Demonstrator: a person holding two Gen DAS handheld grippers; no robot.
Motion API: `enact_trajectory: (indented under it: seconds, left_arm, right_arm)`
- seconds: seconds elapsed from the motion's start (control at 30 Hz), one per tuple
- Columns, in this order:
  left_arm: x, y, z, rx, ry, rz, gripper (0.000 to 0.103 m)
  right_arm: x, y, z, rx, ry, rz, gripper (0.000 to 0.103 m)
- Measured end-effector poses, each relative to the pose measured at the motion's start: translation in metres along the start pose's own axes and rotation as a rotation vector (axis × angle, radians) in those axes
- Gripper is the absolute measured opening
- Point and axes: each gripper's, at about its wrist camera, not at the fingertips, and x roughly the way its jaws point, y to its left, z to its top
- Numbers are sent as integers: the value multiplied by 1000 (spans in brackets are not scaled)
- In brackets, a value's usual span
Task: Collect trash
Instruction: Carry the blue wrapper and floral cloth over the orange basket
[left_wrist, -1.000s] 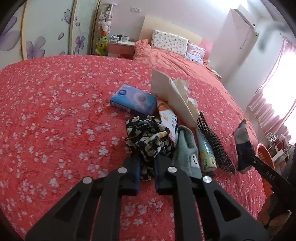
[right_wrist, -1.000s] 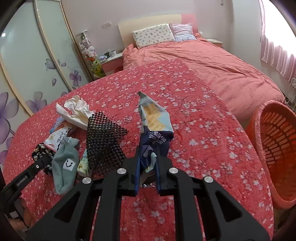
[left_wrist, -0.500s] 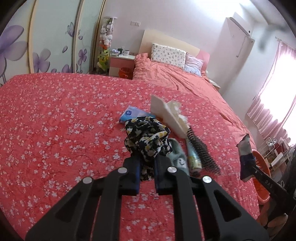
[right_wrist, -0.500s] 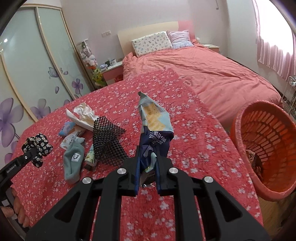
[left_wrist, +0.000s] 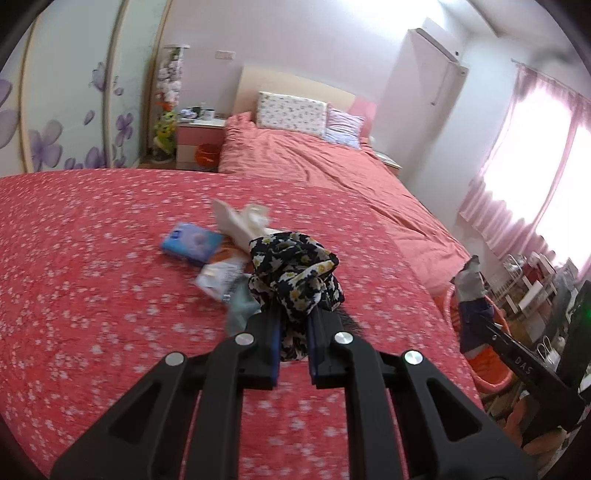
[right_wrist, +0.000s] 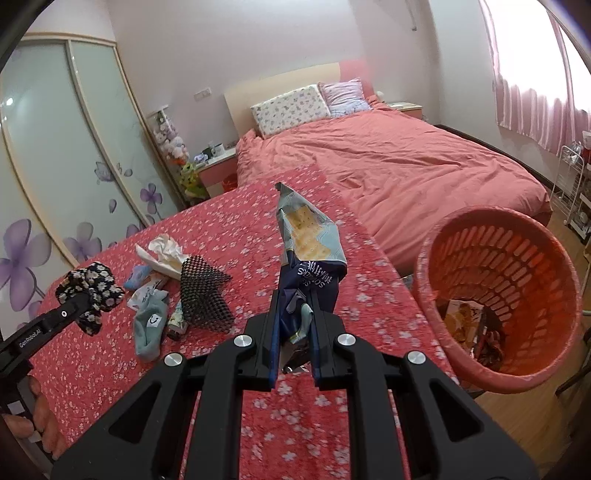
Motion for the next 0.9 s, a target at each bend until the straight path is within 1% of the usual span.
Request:
enact_trajectory:
  seconds: [0.3,0.9]
  left_arm:
    - [14,-55,-4,58,25,-80,12]
    - [57,-162,-20,183,97,-241,12]
  right_arm:
    - [-19,-33,0,41,-43,-33,13]
    - [-43,-116,2,156,-104,-136,13]
